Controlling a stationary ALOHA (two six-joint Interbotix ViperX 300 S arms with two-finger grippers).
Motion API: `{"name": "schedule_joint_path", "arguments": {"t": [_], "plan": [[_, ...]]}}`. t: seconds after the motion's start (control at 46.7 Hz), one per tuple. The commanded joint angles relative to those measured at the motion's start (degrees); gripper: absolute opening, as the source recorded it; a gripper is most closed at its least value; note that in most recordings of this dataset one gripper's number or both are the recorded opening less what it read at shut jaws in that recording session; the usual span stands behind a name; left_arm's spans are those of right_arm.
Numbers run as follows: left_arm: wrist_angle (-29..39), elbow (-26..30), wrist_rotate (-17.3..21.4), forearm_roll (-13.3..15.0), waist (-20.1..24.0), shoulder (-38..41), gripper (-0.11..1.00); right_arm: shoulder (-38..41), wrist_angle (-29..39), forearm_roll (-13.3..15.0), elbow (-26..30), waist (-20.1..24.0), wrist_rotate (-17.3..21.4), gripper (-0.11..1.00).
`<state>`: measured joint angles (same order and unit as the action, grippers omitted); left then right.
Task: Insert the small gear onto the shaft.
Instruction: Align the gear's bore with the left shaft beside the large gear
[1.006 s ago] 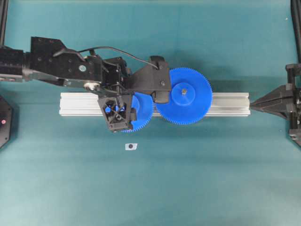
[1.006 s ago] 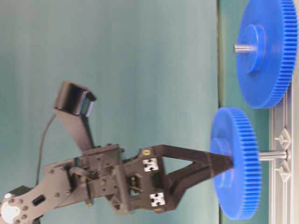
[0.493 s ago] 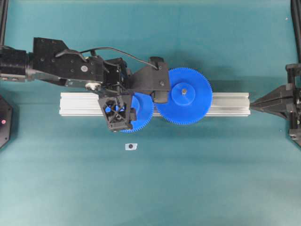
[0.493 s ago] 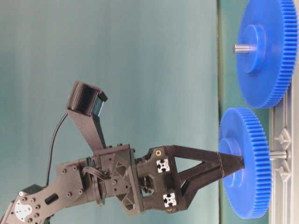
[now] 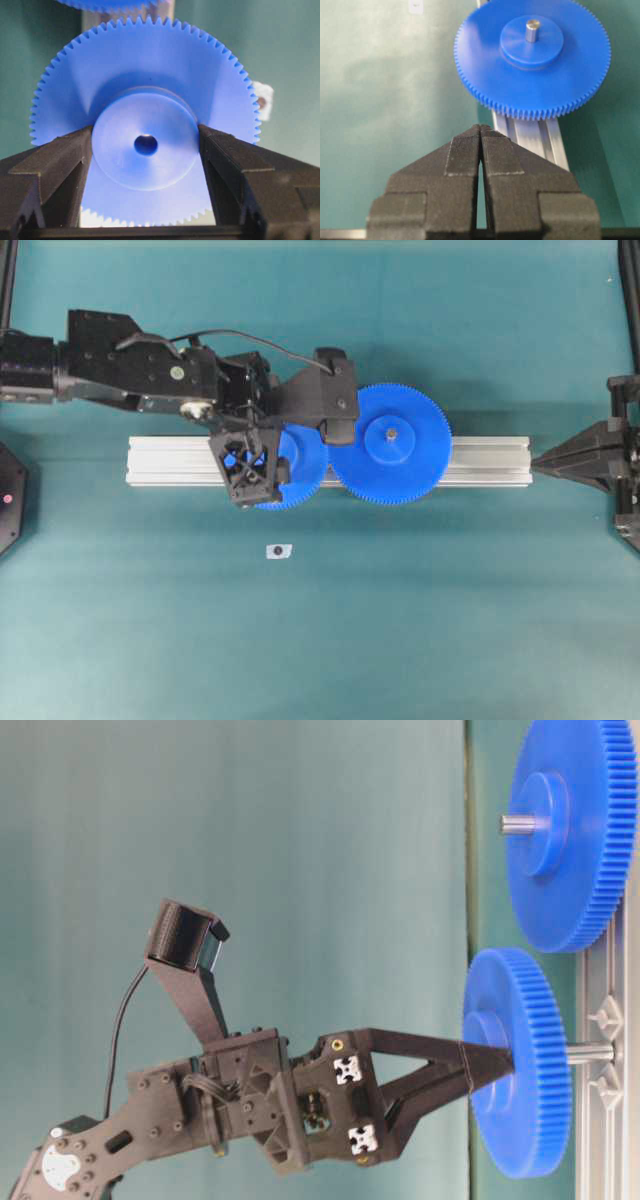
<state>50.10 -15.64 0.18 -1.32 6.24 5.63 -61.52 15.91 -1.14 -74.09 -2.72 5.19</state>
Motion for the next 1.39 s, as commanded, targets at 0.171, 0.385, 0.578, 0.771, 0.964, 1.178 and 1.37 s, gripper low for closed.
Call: {"name": "schedule_joint_path", "arguments": {"t": [0.171,0.385,0.578,0.771,0.964,1.178,1.37], "plan": [[-0.26,0.35,0.44,-0.26,0.62,-0.09,0.69,0.35,-0.35,-0.09,0.70,-0.09,0.70,0.04],[-0.26,1.05,0.53,-0.26,0.53,-0.26,0.69,0.35,-0.35,-0.09,0.70,-0.09,0.70,0.04],[0.44,1.41,1.41,-0.26,0.53,-0.18,0.69,0.35,-0.35,-0.09,0.70,-0.09,0.70,0.04],[0.53,2.11,1.49,-0.26,0.53,-0.18,0.69,0.35,-0.35,-0.09,0.62,-0.09,0.70,0.04],[0.62,2.11,1.41,-0.26,0.53,0.00,0.69,0.35,-0.44,-0.09,0.53,-0.09,0.70,0.04],[0.70,2.11,1.49,-0.26,0.44,0.35,0.69,0.35,-0.53,-0.09,0.53,-0.09,0.70,0.04],[0.70,2.11,1.49,-0.18,0.44,0.62,0.69,0.35,-0.44,-0.09,0.53,-0.09,0.70,0.04]]}}
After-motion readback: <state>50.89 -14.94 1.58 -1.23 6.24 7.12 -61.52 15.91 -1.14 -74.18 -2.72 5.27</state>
